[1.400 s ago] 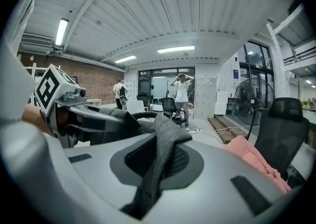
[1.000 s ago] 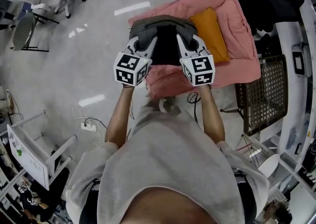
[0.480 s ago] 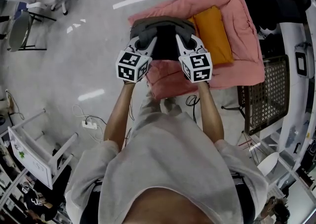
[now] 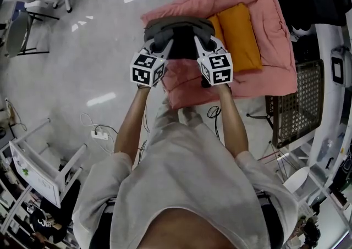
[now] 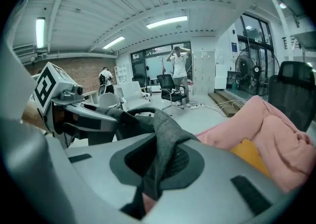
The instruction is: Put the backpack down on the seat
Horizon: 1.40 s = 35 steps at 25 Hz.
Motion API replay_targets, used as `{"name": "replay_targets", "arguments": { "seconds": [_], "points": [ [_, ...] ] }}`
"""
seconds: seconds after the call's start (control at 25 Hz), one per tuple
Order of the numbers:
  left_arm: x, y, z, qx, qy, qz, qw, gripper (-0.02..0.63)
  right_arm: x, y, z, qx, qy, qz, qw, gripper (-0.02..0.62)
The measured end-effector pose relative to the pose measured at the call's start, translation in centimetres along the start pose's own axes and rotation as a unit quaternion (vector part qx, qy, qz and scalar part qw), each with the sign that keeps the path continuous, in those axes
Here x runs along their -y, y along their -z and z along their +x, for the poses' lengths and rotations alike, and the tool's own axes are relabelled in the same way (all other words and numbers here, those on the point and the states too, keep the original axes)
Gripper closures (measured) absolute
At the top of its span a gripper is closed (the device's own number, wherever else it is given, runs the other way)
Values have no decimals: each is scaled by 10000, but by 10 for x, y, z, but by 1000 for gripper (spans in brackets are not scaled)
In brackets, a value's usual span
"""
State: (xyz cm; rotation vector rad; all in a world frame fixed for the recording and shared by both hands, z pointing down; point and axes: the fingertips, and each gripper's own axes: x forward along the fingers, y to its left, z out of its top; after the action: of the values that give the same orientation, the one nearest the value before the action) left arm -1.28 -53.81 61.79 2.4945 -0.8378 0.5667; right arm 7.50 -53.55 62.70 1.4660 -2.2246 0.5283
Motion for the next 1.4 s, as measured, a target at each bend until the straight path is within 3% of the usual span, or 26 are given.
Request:
{"name": "replay_targets", "arguments": {
  "seconds": [0.56, 0.8, 1.4],
  "points": [
    [-9, 48, 34, -549, 80, -94, 9984, 575, 15, 58, 32, -522, -37, 261, 9983, 560],
    [-17, 51, 51, -617, 107, -96, 9980, 575, 26, 63, 47, -611, -80, 191, 9979, 557],
    [-52, 59, 88, -735, 123, -562, 9956, 575, 36, 72, 96, -755, -183, 434, 9960, 545]
  ]
}}
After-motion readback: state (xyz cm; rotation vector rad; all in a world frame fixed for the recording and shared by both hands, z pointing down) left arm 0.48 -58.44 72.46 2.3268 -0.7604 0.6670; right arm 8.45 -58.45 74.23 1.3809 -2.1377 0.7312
